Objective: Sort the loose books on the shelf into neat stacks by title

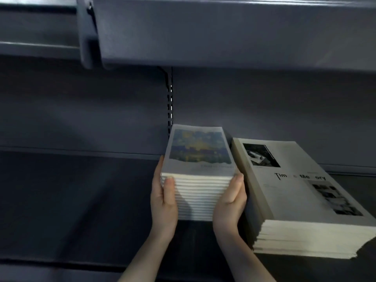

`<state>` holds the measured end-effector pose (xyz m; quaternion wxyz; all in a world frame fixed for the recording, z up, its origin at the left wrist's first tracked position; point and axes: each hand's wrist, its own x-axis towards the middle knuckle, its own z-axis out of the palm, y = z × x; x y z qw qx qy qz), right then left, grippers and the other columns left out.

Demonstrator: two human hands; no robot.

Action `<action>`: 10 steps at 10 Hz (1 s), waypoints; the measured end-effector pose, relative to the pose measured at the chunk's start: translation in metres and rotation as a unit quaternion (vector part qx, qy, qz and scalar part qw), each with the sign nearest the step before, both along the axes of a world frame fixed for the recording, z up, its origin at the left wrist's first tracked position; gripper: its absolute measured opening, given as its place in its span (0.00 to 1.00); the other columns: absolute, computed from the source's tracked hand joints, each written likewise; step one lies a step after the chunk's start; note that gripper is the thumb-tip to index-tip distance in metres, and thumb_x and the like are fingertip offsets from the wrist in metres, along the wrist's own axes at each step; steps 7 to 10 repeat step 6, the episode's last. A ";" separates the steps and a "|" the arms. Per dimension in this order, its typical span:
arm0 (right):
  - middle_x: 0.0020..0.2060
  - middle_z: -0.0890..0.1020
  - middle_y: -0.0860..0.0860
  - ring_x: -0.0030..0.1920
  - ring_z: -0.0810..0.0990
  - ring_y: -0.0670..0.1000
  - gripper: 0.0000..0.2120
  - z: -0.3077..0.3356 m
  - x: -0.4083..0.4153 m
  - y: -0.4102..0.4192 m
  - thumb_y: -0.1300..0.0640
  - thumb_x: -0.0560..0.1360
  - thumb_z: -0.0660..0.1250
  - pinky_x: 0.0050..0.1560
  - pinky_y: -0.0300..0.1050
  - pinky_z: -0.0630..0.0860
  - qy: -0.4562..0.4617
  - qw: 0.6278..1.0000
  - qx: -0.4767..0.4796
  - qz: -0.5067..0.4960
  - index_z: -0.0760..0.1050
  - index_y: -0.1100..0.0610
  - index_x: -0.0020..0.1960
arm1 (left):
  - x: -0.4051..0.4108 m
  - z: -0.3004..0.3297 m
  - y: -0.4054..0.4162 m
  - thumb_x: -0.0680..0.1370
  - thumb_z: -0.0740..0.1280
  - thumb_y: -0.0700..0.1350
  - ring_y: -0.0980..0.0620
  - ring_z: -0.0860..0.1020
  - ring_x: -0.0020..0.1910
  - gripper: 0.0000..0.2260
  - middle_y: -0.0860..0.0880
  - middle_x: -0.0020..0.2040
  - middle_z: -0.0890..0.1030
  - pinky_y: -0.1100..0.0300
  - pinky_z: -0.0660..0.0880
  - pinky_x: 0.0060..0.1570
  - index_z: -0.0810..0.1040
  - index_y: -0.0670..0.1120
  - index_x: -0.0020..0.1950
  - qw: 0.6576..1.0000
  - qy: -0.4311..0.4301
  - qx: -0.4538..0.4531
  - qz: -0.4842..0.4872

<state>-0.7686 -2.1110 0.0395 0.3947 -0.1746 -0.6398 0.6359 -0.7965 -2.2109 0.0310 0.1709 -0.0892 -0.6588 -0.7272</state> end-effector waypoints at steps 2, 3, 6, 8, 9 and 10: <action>0.52 0.81 0.47 0.55 0.79 0.45 0.28 0.003 0.005 0.002 0.38 0.78 0.47 0.55 0.42 0.75 0.002 1.000 0.006 0.021 0.74 0.53 0.63 | 0.002 0.002 -0.006 0.82 0.54 0.43 0.68 0.75 0.53 0.18 0.51 0.59 0.76 0.80 0.69 0.47 0.65 0.45 0.72 0.999 -0.021 -0.016 -0.023; 0.54 0.80 0.45 0.57 0.77 0.43 0.21 0.009 0.011 0.005 0.45 0.83 0.47 0.57 0.38 0.72 -0.016 0.998 -0.014 0.055 0.72 0.51 0.65 | 0.007 0.008 -0.010 0.81 0.54 0.48 0.68 0.74 0.57 0.19 0.58 0.59 0.76 0.80 0.70 0.47 0.65 0.51 0.71 0.998 -0.029 -0.018 -0.048; 0.71 0.67 0.46 0.71 0.64 0.44 0.25 0.011 0.038 0.002 0.46 0.82 0.50 0.68 0.35 0.60 -0.046 0.995 0.002 0.083 0.59 0.52 0.76 | 0.024 0.026 -0.022 0.81 0.52 0.55 0.61 0.71 0.64 0.21 0.56 0.67 0.73 0.75 0.68 0.58 0.66 0.53 0.73 0.997 -0.058 0.017 -0.043; 0.71 0.67 0.46 0.71 0.64 0.44 0.25 0.011 0.038 0.002 0.46 0.82 0.50 0.68 0.35 0.60 -0.046 0.995 0.002 0.083 0.59 0.52 0.76 | 0.024 0.026 -0.022 0.81 0.52 0.55 0.61 0.71 0.64 0.21 0.56 0.67 0.73 0.75 0.68 0.58 0.66 0.53 0.73 0.997 -0.058 0.017 -0.043; 0.71 0.67 0.46 0.71 0.64 0.44 0.25 0.011 0.038 0.002 0.46 0.82 0.50 0.68 0.35 0.60 -0.046 0.995 0.002 0.083 0.59 0.52 0.76 | 0.024 0.026 -0.022 0.81 0.52 0.55 0.61 0.71 0.64 0.21 0.56 0.67 0.73 0.75 0.68 0.58 0.66 0.53 0.73 0.997 -0.058 0.017 -0.043; 0.71 0.67 0.46 0.71 0.64 0.44 0.25 0.011 0.038 0.002 0.46 0.82 0.50 0.68 0.35 0.60 -0.046 0.995 0.002 0.083 0.59 0.52 0.76 | 0.024 0.026 -0.022 0.81 0.52 0.55 0.61 0.71 0.64 0.21 0.56 0.67 0.73 0.75 0.68 0.58 0.66 0.53 0.73 0.997 -0.058 0.017 -0.043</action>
